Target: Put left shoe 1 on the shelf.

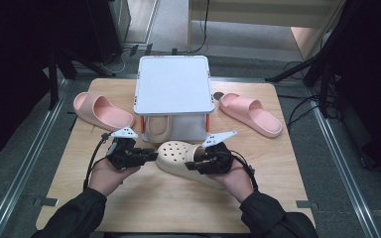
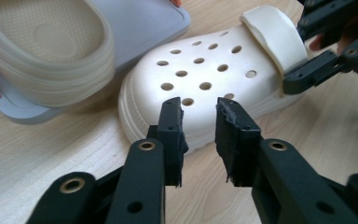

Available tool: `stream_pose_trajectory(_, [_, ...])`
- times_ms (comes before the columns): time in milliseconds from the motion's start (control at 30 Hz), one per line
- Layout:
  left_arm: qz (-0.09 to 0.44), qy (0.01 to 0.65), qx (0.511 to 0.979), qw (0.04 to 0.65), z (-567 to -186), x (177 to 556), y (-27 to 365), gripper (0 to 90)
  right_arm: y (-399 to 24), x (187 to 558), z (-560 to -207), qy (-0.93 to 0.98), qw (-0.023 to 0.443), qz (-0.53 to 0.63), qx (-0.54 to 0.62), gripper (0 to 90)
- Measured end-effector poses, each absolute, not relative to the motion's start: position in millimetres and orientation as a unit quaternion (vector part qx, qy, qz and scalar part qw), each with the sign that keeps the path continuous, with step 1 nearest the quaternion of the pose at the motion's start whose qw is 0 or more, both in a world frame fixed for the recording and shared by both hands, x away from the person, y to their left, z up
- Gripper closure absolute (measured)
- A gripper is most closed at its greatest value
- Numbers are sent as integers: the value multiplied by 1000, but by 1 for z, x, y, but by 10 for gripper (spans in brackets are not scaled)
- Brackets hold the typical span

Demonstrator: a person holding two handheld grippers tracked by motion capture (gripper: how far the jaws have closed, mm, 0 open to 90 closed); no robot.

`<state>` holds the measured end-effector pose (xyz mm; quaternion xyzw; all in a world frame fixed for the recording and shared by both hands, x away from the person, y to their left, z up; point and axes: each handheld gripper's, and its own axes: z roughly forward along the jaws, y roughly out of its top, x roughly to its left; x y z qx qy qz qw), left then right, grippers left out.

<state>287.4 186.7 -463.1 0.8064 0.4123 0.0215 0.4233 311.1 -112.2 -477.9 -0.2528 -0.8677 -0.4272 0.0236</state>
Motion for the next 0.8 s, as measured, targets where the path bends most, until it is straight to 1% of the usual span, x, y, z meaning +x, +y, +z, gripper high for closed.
stream_pose_trajectory(100, [21, 410, 806, 426, -464, 287, 186, 755, -118, 311, -473, -871, 14, -428, -242, 631])
stream_pose_trajectory(167, [25, 410, 807, 424, -464, 286, 184, 767, -128, 311, -467, -863, 17, -440, -248, 648])
stream_pose_trajectory(200, [27, 410, 808, 423, -464, 285, 183, 784, -140, 312, -460, -854, 11, -456, -251, 736])
stream_pose_trajectory(233, [27, 409, 807, 424, -464, 284, 182, 784, -140, 312, -460, -854, 11, -456, -251, 736])
stream_pose_trajectory(267, [29, 413, 806, 422, -467, 283, 181, 800, -151, 316, -455, -848, 0, -461, -261, 831])
stream_pose_trajectory(300, [29, 413, 806, 422, -467, 283, 181, 808, -151, 316, -455, -848, 0, -461, -261, 831])
stream_pose_trajectory(367, [29, 416, 806, 419, -470, 282, 178, 816, -159, 323, -454, -843, -14, -463, -273, 876])
stream_pose_trajectory(433, [28, 419, 804, 420, -474, 280, 175, 822, -164, 335, -456, -838, -26, -462, -288, 899])
stream_pose_trajectory(533, [22, 419, 808, 414, -479, 277, 169, 822, -165, 357, -465, -835, -26, -453, -312, 900])
stream_pose_trajectory(600, [18, 419, 809, 412, -484, 277, 166, 822, -163, 361, -469, -836, -21, -450, -313, 900])
stream_pose_trajectory(633, [16, 419, 814, 401, -489, 278, 163, 821, -156, 367, -476, -847, -16, -435, -305, 900])
stream_pose_trajectory(800, [9, 420, 823, 382, -500, 282, 159, 822, -145, 372, -482, -858, -17, -419, -298, 900])
